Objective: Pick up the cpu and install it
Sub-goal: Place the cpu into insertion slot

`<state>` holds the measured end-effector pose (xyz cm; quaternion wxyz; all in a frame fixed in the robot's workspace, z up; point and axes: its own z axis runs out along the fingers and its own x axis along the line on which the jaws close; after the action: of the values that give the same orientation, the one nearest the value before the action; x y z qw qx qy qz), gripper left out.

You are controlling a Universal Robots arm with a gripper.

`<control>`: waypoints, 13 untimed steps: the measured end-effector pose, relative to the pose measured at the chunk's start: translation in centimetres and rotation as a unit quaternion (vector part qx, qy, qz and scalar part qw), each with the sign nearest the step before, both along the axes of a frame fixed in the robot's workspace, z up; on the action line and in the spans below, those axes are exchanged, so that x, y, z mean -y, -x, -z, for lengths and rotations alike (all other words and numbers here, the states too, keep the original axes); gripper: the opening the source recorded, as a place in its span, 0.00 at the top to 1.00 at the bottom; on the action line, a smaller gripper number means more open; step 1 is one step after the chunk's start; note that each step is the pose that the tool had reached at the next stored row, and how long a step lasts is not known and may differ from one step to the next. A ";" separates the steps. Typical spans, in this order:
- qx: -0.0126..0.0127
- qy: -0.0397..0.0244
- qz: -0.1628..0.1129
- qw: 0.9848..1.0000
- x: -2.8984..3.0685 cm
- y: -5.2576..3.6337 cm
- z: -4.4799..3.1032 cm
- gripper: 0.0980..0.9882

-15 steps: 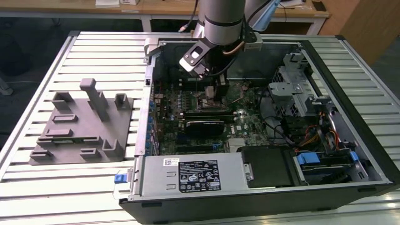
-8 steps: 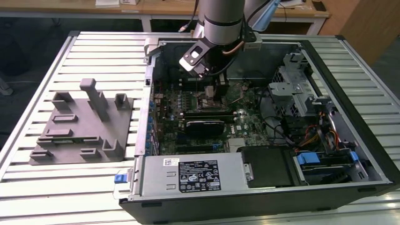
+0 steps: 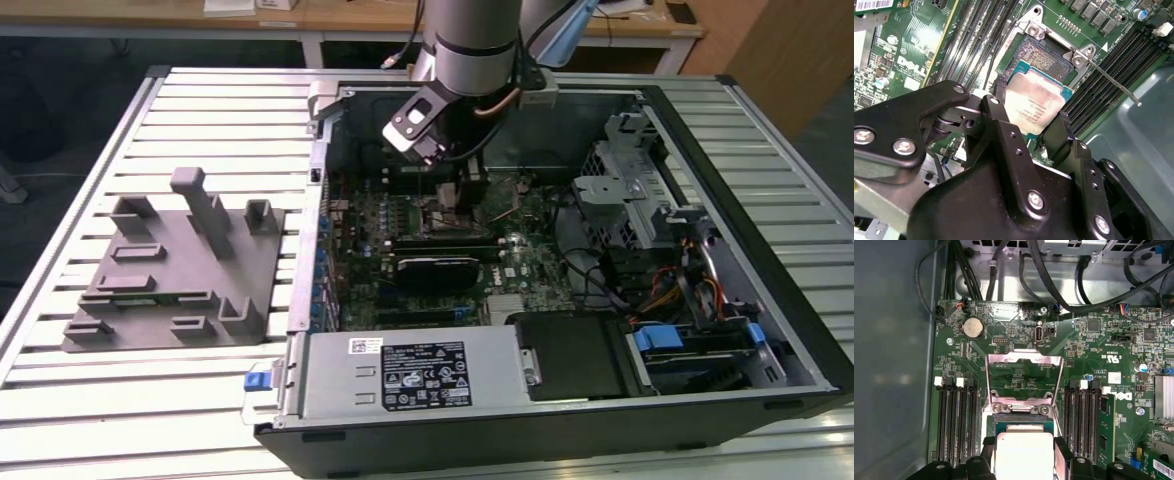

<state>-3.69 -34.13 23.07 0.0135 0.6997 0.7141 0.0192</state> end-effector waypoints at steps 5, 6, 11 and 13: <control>0.000 0.001 -0.007 1.000 -0.09 0.05 0.29 0.50; 0.000 0.002 -0.011 1.000 -0.09 0.06 0.35 0.50; 0.000 0.006 -0.017 1.000 -0.09 0.13 0.58 0.50; 0.000 0.008 -0.018 1.000 -0.09 0.14 0.65 0.50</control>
<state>-3.83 -34.04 22.41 0.0190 0.6867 0.7266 0.0135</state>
